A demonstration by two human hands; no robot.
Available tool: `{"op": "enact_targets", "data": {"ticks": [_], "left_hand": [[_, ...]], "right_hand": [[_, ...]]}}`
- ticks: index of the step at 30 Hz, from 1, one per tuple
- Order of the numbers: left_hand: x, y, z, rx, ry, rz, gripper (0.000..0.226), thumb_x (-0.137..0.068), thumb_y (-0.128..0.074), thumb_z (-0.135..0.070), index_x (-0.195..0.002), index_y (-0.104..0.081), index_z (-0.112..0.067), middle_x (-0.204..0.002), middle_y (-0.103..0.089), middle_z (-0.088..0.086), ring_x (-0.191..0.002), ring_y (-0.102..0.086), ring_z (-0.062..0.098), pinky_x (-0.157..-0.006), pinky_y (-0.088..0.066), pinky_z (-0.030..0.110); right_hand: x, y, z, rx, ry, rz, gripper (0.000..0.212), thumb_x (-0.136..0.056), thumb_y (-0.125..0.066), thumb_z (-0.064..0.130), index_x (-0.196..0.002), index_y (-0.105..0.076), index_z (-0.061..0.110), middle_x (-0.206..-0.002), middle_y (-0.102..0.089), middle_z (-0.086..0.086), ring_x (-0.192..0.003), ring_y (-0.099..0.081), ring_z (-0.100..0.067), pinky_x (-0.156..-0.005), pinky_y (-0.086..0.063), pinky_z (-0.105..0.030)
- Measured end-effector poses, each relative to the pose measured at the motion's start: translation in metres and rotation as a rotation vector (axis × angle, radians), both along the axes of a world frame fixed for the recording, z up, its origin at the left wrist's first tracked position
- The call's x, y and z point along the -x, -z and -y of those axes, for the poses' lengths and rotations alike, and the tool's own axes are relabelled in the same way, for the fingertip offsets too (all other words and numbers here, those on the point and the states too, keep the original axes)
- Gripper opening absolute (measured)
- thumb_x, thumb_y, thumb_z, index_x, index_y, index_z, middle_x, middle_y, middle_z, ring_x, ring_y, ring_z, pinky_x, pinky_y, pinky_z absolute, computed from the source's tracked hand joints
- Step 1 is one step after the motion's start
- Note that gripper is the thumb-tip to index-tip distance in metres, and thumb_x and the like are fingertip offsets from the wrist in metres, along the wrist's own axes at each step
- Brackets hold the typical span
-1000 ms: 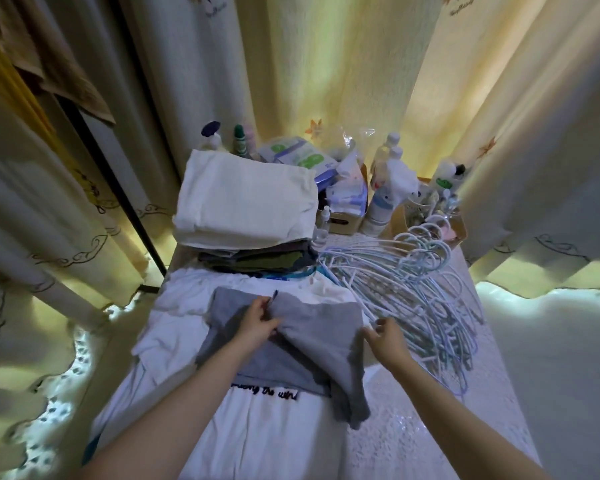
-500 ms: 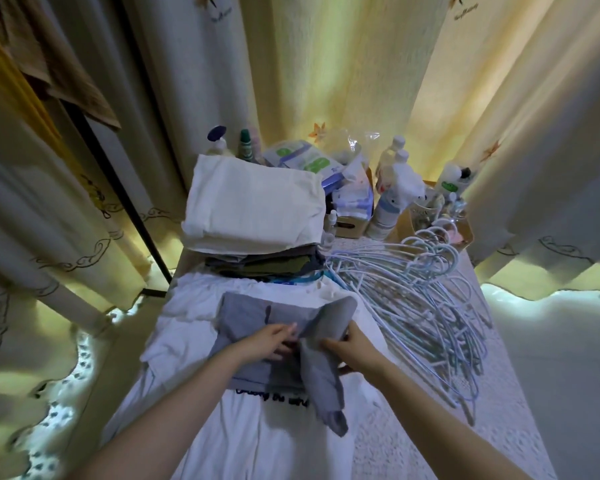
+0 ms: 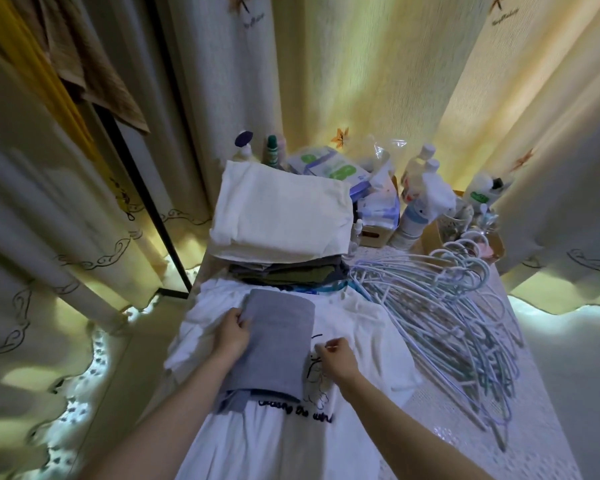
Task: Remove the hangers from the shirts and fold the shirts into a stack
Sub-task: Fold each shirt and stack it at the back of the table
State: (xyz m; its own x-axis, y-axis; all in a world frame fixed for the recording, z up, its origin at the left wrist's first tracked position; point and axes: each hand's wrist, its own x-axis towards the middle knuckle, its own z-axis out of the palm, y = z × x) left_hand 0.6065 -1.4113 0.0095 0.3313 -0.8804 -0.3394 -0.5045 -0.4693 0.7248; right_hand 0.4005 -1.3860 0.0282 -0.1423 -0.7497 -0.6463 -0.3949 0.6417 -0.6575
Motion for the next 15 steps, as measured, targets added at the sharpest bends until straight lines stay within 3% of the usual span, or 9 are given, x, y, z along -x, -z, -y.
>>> {"op": "enact_targets", "data": {"ticks": [3, 5, 6, 8, 11, 13, 15], "left_hand": [[-0.003, 0.005, -0.007, 0.051, -0.029, 0.037, 0.03, -0.089, -0.053, -0.005, -0.067, -0.038, -0.017, -0.071, -0.049, 0.004, -0.078, -0.052, 0.028, -0.058, -0.03, 0.03], [-0.004, 0.0, -0.006, 0.062, 0.011, 0.087, 0.015, -0.082, -0.059, -0.002, -0.076, -0.047, -0.008, -0.08, -0.052, 0.011, -0.084, -0.055, 0.036, -0.062, -0.034, 0.03], [-0.005, -0.004, -0.004, 0.07, 0.036, 0.123, 0.015, -0.079, -0.063, -0.002, -0.09, -0.052, -0.002, -0.093, -0.054, 0.017, -0.091, -0.054, 0.037, -0.068, -0.038, 0.031], [-0.008, -0.015, 0.004, 0.099, 0.14, 0.223, 0.047, -0.074, -0.072, -0.007, -0.115, -0.05, 0.001, -0.114, -0.05, 0.02, -0.107, -0.05, 0.036, -0.083, -0.04, 0.037], [-0.018, -0.045, 0.017, 0.166, 0.396, 0.196, 0.093, -0.064, -0.086, -0.029, -0.139, -0.035, -0.008, -0.138, -0.039, 0.011, -0.128, -0.038, 0.026, -0.102, -0.031, 0.03], [-0.029, -0.068, 0.022, 0.141, 0.561, 0.084, 0.12, -0.053, -0.089, -0.047, -0.148, -0.018, -0.028, -0.148, -0.027, -0.005, -0.135, -0.03, 0.012, -0.108, -0.028, 0.025], [-0.036, -0.085, 0.021, 0.099, 0.683, 0.021, 0.128, -0.041, -0.088, -0.06, -0.145, -0.014, -0.047, -0.148, -0.025, -0.018, -0.136, -0.026, 0.002, -0.11, -0.027, 0.024]], "right_hand": [[-0.009, 0.006, -0.006, -0.062, -0.05, 0.194, 0.028, -0.092, -0.057, 0.028, -0.097, -0.062, 0.001, -0.082, -0.059, -0.012, -0.075, -0.056, -0.024, -0.072, -0.049, -0.037], [-0.015, 0.006, -0.009, -0.095, 0.028, 0.397, 0.027, -0.093, -0.058, 0.028, -0.104, -0.063, 0.003, -0.087, -0.064, -0.009, -0.077, -0.06, -0.022, -0.065, -0.052, -0.029], [-0.018, 0.004, -0.01, -0.117, 0.049, 0.476, 0.023, -0.09, -0.063, 0.029, -0.102, -0.062, 0.009, -0.089, -0.066, -0.004, -0.078, -0.063, -0.019, -0.061, -0.052, -0.026], [-0.021, 0.003, -0.01, -0.097, 0.0, 0.493, 0.031, -0.081, -0.073, 0.022, -0.107, -0.059, 0.012, -0.096, -0.067, -0.003, -0.086, -0.065, -0.019, -0.065, -0.056, -0.03], [-0.023, -0.013, 0.0, 0.096, -0.184, 0.331, 0.037, -0.082, -0.061, 0.005, -0.119, -0.053, 0.007, -0.108, -0.063, -0.014, -0.094, -0.058, -0.024, -0.079, -0.052, -0.037], [-0.015, -0.041, 0.014, 0.197, -0.361, 0.367, 0.039, -0.075, -0.054, 0.013, -0.114, -0.058, 0.014, -0.107, -0.063, -0.012, -0.095, -0.055, -0.019, -0.077, -0.047, -0.027], [-0.005, -0.076, 0.034, 0.18, -0.632, 0.419, 0.049, -0.07, -0.05, 0.016, -0.117, -0.059, 0.022, -0.119, -0.063, -0.008, -0.102, -0.056, -0.013, -0.086, -0.046, -0.025]]}}
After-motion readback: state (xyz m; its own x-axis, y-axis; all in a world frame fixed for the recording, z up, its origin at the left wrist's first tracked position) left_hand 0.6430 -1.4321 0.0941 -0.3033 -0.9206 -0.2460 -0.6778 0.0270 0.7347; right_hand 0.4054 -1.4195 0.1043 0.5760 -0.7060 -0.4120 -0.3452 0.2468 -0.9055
